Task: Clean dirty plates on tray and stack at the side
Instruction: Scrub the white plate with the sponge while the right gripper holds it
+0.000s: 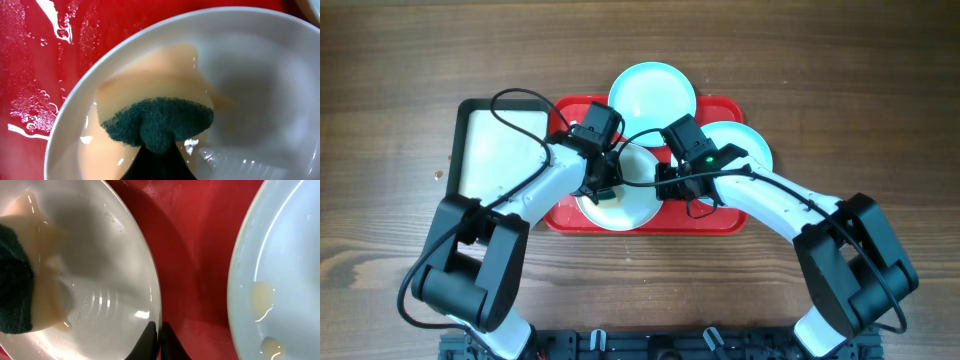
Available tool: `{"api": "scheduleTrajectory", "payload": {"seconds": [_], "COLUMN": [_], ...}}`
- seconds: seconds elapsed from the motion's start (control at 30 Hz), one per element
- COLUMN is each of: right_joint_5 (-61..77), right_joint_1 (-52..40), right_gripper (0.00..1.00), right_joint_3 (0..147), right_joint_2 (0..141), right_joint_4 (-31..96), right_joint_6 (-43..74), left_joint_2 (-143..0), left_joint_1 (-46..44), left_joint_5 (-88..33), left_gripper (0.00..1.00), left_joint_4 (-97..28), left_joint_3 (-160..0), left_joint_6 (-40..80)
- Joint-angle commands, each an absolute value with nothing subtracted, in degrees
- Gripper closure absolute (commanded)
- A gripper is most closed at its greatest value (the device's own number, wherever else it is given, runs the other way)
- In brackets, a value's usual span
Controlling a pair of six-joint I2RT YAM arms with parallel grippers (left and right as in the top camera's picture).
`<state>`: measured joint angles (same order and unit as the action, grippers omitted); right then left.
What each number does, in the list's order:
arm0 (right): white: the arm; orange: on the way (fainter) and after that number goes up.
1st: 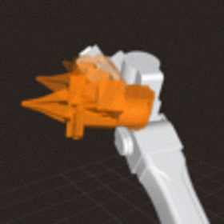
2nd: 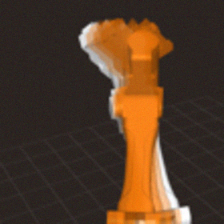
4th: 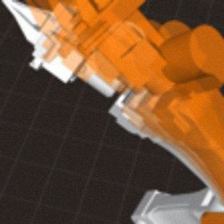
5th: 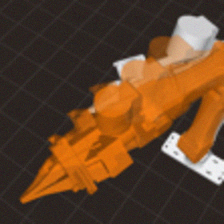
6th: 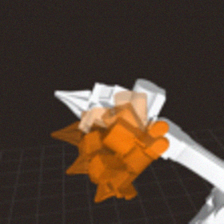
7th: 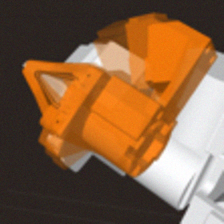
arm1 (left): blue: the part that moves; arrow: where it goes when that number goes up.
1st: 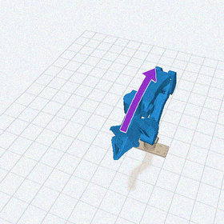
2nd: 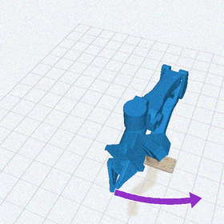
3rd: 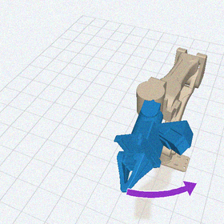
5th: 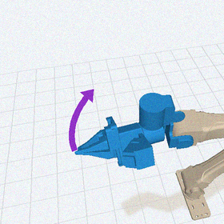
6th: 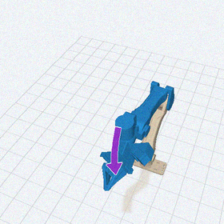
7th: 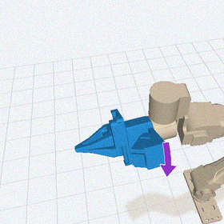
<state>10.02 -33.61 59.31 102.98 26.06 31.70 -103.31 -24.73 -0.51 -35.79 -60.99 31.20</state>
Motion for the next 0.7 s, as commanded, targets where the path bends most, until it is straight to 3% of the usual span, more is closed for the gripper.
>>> {"api": "scheduleTrajectory", "payload": {"seconds": [0.0, 0.47, 0.67], "right_joint_5": [12.60, 13.96, 13.96], "right_joint_1": [-34.13, -34.13, -34.13], "right_gripper": [0.96, 0.96, 0.96], "right_joint_3": [59.11, 59.11, 59.11], "right_joint_2": [103.68, 103.68, 103.68], "right_joint_4": [25.56, 25.06, 25.10], "right_joint_6": [31.66, 31.53, 31.51], "left_joint_2": [-106.00, -110.50, -110.50], "left_joint_1": [-26.22, -26.33, -27.33], "left_joint_5": [-4.16, -21.89, -22.28], "left_gripper": [0.96, 0.96, 0.96], "left_joint_4": [-35.29, -30.06, -28.40], "left_joint_3": [-60.53, -60.53, -60.53], "left_joint_6": [31.90, 32.27, 32.45]}}
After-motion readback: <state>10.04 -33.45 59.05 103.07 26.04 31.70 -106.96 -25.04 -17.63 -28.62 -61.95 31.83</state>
